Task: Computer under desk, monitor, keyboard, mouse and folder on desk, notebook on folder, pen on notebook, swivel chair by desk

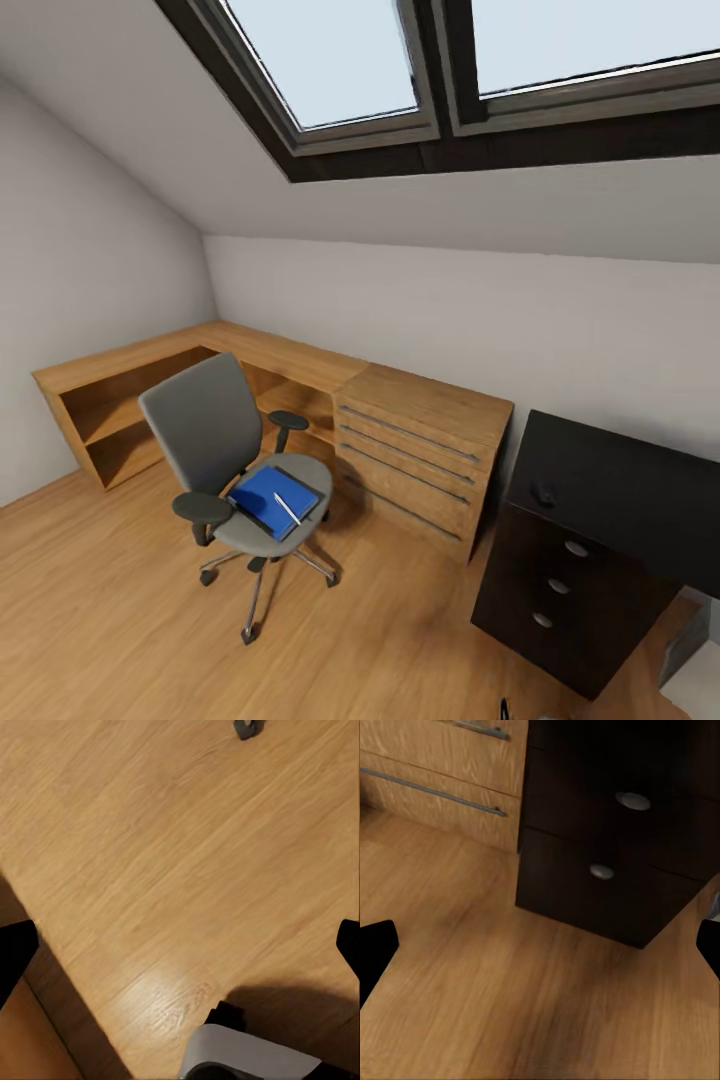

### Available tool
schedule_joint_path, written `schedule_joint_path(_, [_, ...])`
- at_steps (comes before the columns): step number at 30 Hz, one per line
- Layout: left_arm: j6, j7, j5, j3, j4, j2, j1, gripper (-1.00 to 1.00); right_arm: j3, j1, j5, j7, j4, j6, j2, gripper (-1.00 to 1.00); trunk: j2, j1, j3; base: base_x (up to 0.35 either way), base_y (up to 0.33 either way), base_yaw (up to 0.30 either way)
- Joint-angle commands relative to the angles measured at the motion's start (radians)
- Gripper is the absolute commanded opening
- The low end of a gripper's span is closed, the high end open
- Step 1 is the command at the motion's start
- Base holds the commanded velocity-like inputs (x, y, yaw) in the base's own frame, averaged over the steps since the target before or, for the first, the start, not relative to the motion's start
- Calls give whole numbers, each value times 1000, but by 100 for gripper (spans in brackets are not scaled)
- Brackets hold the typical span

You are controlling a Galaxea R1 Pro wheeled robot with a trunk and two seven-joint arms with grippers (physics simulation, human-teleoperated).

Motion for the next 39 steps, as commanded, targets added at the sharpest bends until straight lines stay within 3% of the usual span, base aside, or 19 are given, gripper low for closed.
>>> schedule_joint_path(1, [-32,-19,8,-24,47,1,-1,100,9,-1,-8,-4,16,-30,-1,100,-1,0,-1,-1,315,-8])
schedule_joint_path(2, [-44,-37,8,-32,69,1,-1,100,9,-1,-7,-4,24,-40,-1,100,-1,0,-1,-1,305,-31])
schedule_joint_path(3, [-78,-104,8,-50,117,0,-1,100,10,-1,-6,-4,47,-60,-1,100,-1,0,-1,0,212,-137])
schedule_joint_path(7, [-119,-185,8,-60,149,1,-1,100,9,-2,-6,-4,67,-74,-1,100,-1,0,-1,0,125,-189])
schedule_joint_path(9, [-186,-233,10,-63,167,3,-1,100,8,-2,-7,-4,79,-80,-2,100,-1,0,-1,0,39,-244])
schedule_joint_path(14, [-229,-248,10,-68,173,1,-1,100,8,-2,-8,-3,84,-82,0,100,-1,0,-1,0,10,-264])
schedule_joint_path(17, [-237,-251,9,-70,174,0,-1,100,8,-2,-9,-3,84,-83,15,100,-1,0,-1,-147,1,-273])
schedule_joint_path(29, [-240,-250,10,-70,174,0,-1,100,8,-2,-12,-3,86,-83,42,100,-1,0,-7,-317,-31,-252])
schedule_joint_path(39, [-241,-250,11,-69,175,0,-1,100,8,-2,-11,-3,86,-83,47,100,-1,0,-17,-334,-114,-192])
